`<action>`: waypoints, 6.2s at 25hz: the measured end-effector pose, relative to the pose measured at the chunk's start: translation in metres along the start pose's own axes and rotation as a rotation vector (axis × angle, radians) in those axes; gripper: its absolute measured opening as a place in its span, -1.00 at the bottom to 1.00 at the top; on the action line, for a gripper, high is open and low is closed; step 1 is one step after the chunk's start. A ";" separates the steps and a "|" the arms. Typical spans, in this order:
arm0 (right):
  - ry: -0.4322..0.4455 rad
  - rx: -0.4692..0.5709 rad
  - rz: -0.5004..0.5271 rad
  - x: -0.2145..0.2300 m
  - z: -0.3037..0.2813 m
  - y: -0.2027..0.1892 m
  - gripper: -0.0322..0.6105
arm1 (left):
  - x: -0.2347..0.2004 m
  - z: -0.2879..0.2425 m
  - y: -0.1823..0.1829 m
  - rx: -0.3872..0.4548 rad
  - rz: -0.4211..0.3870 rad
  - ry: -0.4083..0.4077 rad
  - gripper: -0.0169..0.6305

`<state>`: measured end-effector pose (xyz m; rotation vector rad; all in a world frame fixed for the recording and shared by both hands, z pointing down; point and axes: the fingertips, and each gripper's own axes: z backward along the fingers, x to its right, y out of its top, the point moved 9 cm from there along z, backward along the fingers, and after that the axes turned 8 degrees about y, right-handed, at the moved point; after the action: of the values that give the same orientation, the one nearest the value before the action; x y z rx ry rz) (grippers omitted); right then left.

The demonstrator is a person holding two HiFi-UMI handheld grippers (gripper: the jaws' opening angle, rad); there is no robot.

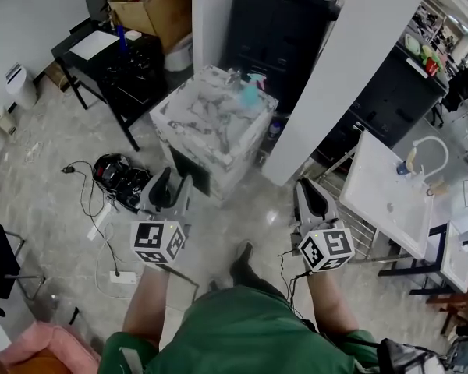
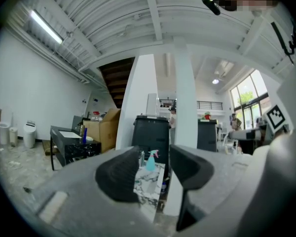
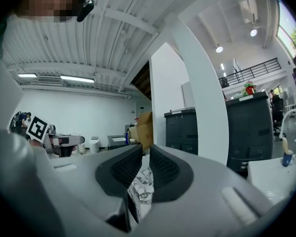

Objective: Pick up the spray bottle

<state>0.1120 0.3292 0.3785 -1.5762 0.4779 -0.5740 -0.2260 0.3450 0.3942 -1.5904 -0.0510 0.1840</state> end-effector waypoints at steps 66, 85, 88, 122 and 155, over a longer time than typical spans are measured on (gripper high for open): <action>-0.249 -0.107 -0.133 0.251 -0.360 -0.009 -0.76 | -0.063 -0.542 -0.059 -0.199 -0.064 -0.355 -0.35; -0.213 -0.155 -0.209 0.327 -0.358 -0.040 -0.76 | 0.016 -0.617 -0.127 -0.312 -0.182 -0.400 -0.35; -0.215 -0.172 -0.231 0.337 -0.355 -0.049 -0.76 | 0.026 -0.628 -0.141 -0.342 -0.187 -0.397 -0.35; -0.303 -0.253 -0.262 0.362 -0.331 -0.074 -0.76 | 0.048 -0.697 -0.209 -0.296 -0.189 -0.309 -0.35; -0.219 -0.144 -0.198 0.324 -0.323 -0.035 -0.76 | 0.043 -0.626 -0.078 -0.017 -0.121 -0.301 -0.49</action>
<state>0.1651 -0.1199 0.4537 -1.8133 0.2020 -0.5170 -0.0838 -0.2653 0.4795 -1.5600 -0.3831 0.3276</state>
